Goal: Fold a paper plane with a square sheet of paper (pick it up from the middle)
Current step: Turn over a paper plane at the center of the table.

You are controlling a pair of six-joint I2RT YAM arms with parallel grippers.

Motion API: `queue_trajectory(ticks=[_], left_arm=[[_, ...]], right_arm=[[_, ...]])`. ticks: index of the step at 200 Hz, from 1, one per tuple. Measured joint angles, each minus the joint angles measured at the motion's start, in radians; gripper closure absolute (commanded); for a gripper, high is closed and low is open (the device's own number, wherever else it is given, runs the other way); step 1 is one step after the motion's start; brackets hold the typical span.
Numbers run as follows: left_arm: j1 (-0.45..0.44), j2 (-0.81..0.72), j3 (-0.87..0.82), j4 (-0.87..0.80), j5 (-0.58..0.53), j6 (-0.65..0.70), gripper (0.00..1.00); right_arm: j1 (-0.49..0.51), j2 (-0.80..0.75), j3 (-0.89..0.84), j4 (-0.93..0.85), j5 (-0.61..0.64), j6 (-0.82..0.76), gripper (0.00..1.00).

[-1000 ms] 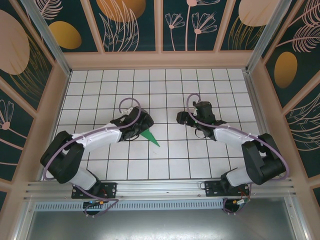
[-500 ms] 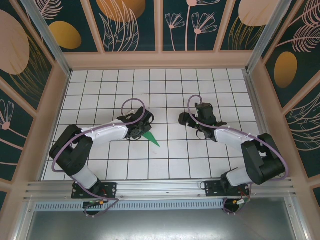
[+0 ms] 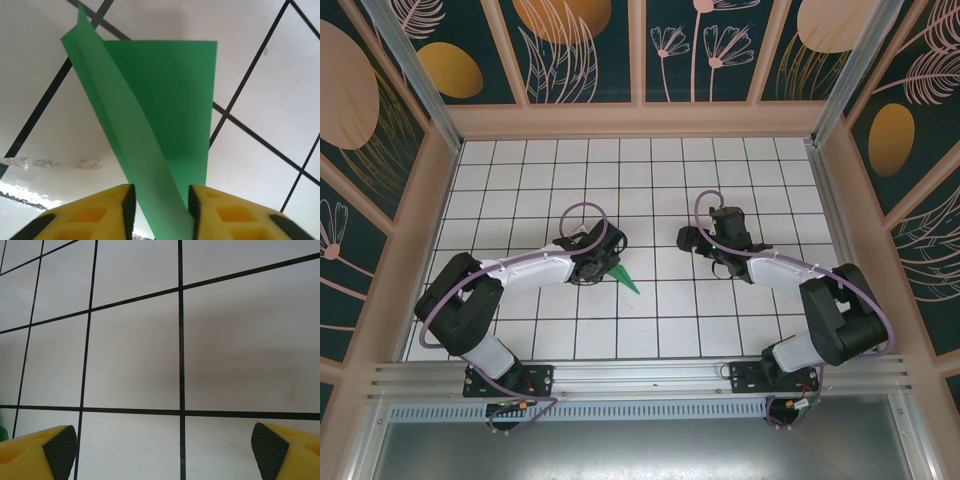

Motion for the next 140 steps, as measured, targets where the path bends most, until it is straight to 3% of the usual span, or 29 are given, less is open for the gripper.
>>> queue_trajectory(ticks=[28,75,140], left_arm=[[-0.007,-0.014,-0.026,0.012,0.003,-0.027,0.76],[-0.012,-0.055,-0.03,0.015,-0.007,-0.035,1.0],[-0.012,-0.156,-0.021,0.108,0.011,0.078,1.0]], right_arm=[[0.0,0.006,0.0,0.0,0.0,0.0,0.08],[0.0,0.017,0.0,0.0,-0.003,0.0,0.09],[-0.004,0.018,0.0,0.0,0.012,0.005,0.1]])
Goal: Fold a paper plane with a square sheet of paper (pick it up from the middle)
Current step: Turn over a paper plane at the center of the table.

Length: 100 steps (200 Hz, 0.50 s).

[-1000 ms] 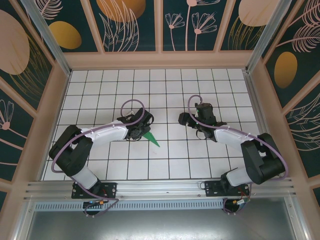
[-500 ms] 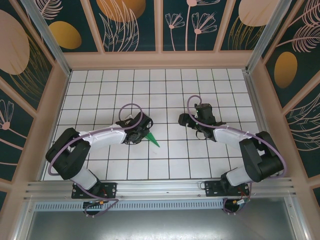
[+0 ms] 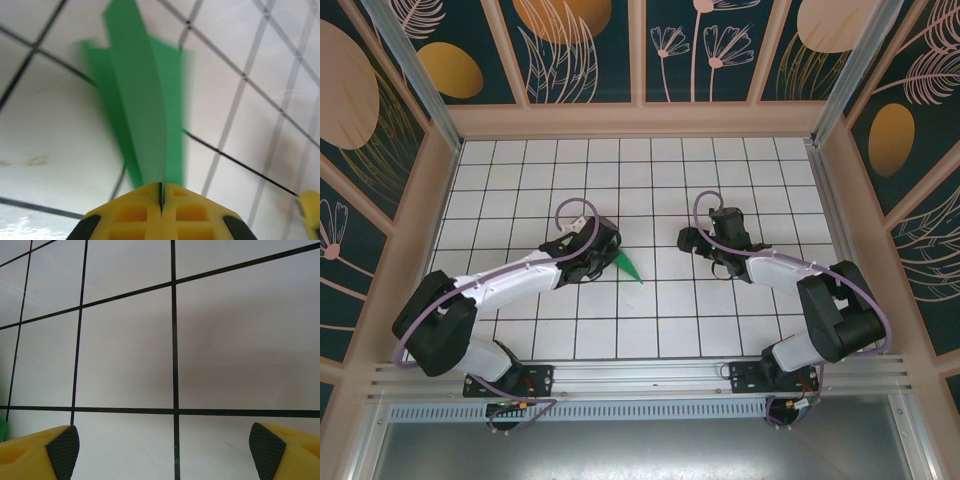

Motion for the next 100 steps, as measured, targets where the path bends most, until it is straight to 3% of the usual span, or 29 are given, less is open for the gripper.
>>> queue_trajectory(ticks=[57,100], left_arm=[[0.0,-0.031,-0.021,0.266,0.122,0.123,1.0],[0.0,0.118,-0.063,0.487,0.27,0.19,1.0]], right_arm=[[-0.081,-0.101,-0.073,0.031,0.014,0.041,0.11],[-0.11,-0.197,-0.124,0.064,-0.043,0.038,0.16]])
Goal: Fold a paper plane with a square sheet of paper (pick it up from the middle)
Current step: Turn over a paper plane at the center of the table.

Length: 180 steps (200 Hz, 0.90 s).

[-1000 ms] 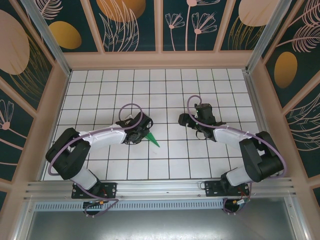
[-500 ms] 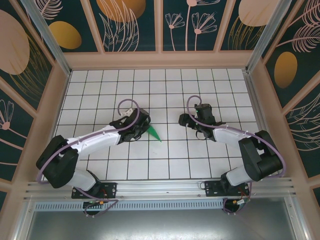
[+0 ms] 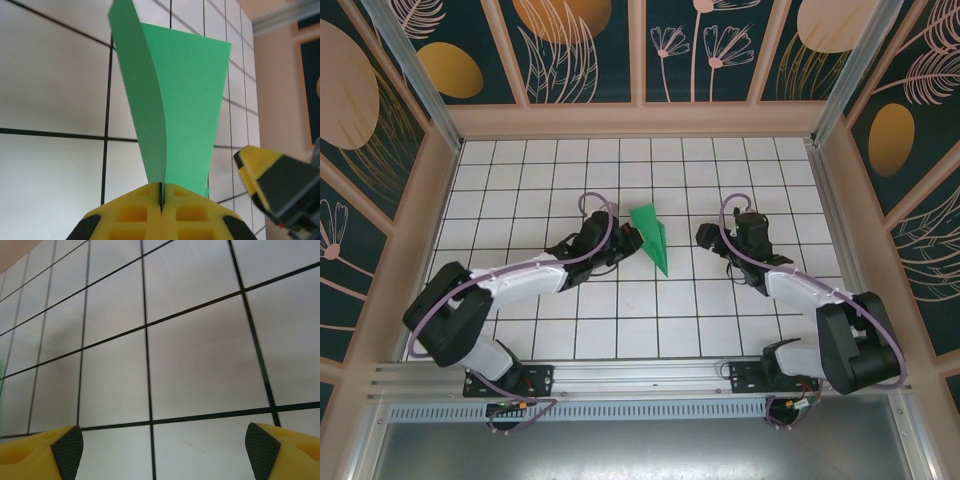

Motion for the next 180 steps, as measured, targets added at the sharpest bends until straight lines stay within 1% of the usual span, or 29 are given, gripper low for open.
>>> queue_trajectory(ticks=[16,35,58,72,92,109,125,151,180], left_arm=[[0.0,0.06,-0.006,0.066,0.057,0.016,1.0],[0.0,0.115,-0.013,0.134,0.113,0.029,1.0],[0.0,0.159,-0.032,0.196,0.154,0.039,1.0],[0.0,0.179,-0.05,0.217,0.166,0.042,1.0],[0.0,0.198,-0.072,0.226,0.167,0.044,1.0],[0.0,0.207,-0.088,0.227,0.164,0.044,1.0],[0.0,0.208,-0.099,0.227,0.162,0.044,1.0],[0.0,0.209,-0.11,0.236,0.159,0.04,1.0],[0.0,0.212,-0.122,0.241,0.159,0.036,1.0]], right_arm=[[0.0,-0.027,-0.008,0.0,-0.048,-0.009,0.2],[0.001,-0.055,-0.015,-0.001,-0.108,-0.018,0.27],[0.023,-0.061,-0.015,-0.011,-0.162,-0.017,0.34],[0.066,-0.061,-0.015,-0.025,-0.185,-0.015,0.39],[0.15,-0.048,-0.014,-0.033,-0.203,-0.008,0.5],[0.213,-0.009,-0.01,-0.039,-0.213,0.003,0.59],[0.251,0.037,-0.003,-0.045,-0.214,0.013,0.64],[0.301,0.088,0.01,-0.055,-0.22,0.018,0.68],[0.338,0.124,0.045,-0.057,-0.217,0.018,0.7]])
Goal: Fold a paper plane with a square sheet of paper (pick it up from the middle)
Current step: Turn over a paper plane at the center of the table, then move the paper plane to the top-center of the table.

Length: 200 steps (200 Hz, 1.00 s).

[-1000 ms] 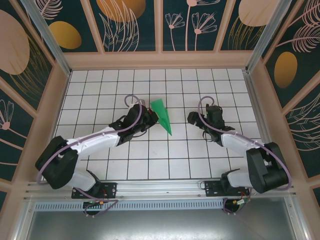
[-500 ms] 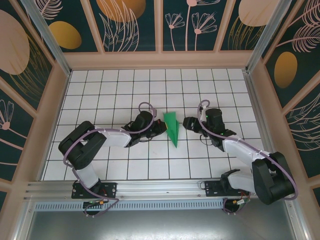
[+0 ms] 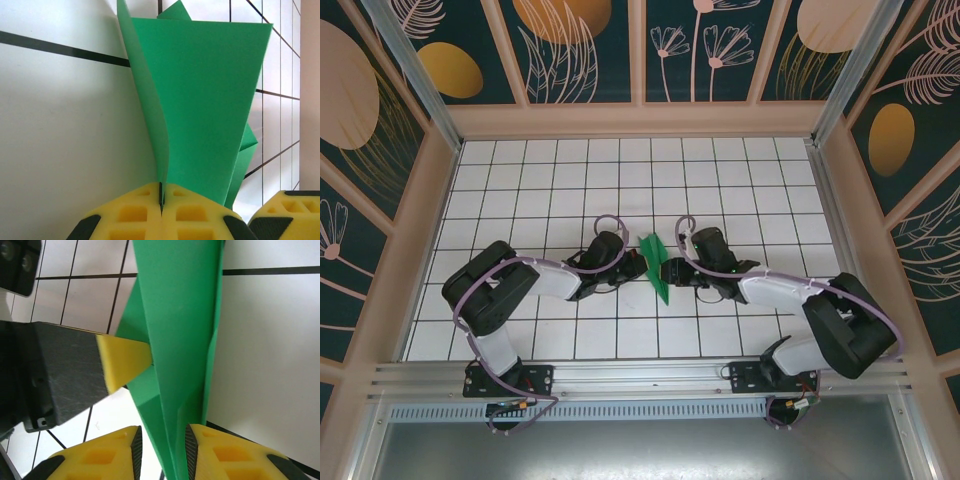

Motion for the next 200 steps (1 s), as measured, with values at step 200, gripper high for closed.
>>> queue_trajectory(ticks=[200], left_arm=[[0.0,0.011,0.009,0.002,0.001,-0.004,1.0]], right_arm=[[0.111,0.048,0.038,-0.089,0.088,0.057,0.63]])
